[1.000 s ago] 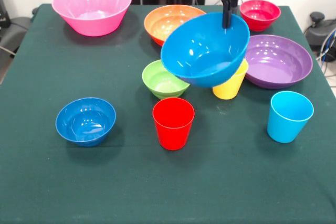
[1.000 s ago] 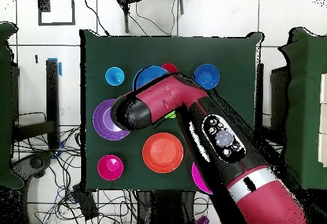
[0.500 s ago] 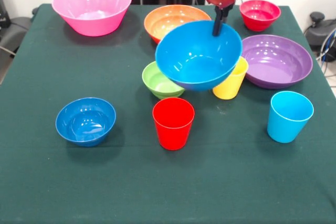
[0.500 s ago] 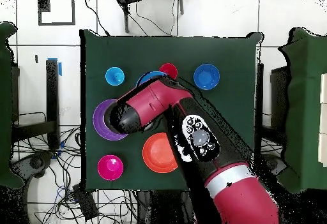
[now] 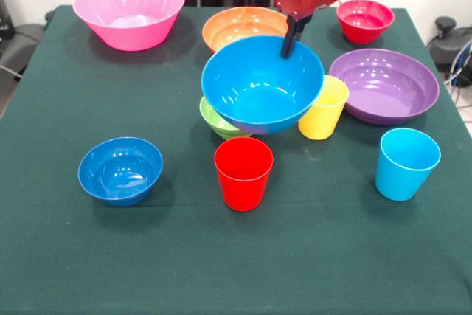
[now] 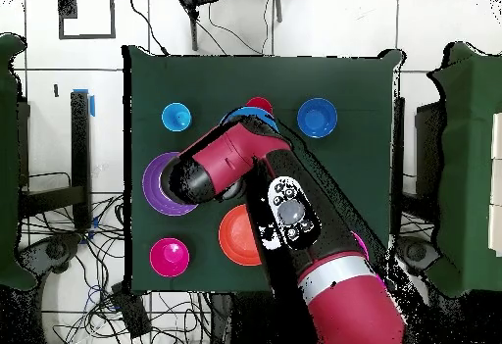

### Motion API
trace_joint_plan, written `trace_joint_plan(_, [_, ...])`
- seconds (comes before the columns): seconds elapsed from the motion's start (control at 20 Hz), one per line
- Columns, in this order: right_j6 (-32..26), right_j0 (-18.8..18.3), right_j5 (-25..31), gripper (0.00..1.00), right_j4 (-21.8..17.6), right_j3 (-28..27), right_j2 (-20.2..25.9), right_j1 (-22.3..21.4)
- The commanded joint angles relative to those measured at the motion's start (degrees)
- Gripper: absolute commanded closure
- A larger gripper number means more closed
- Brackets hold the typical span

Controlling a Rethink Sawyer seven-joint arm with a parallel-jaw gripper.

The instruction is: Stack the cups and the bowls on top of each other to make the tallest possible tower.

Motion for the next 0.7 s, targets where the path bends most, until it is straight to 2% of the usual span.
trace_joint_plan(0.05, [6.97,2.42,2.26,1.00,-4.51,-3.84,-6.22,1.55])
trace_joint_plan(0.35, [7.28,3.47,2.63,1.00,-2.20,-3.45,-8.77,2.04])
trace_joint_plan(0.7, [9.27,5.44,0.60,1.00,-2.21,-1.67,-11.85,1.04])
